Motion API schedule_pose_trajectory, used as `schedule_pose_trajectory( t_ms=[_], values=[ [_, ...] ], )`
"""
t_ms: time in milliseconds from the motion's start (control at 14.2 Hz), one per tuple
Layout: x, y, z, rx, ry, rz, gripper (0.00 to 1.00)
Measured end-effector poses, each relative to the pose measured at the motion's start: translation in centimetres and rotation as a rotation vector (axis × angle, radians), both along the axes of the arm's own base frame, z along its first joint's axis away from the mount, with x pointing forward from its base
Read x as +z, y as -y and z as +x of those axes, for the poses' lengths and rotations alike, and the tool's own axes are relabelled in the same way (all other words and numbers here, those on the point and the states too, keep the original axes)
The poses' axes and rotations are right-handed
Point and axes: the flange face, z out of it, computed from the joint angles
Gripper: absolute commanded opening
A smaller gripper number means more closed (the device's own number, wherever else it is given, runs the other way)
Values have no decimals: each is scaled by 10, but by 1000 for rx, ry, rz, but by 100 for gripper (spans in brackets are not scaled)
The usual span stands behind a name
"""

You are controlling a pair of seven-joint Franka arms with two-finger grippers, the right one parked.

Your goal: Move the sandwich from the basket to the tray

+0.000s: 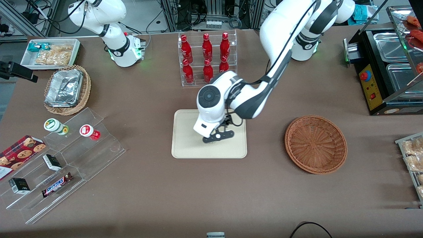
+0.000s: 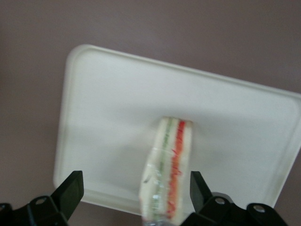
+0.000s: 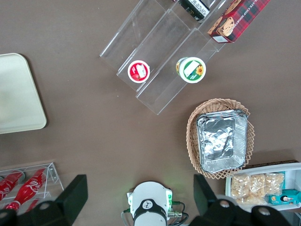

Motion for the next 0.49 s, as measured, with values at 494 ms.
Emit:
schedule_pose_trajectory(
  t_ms=[494],
  values=[
    [144, -277, 43, -26, -141, 60, 100]
  ],
)
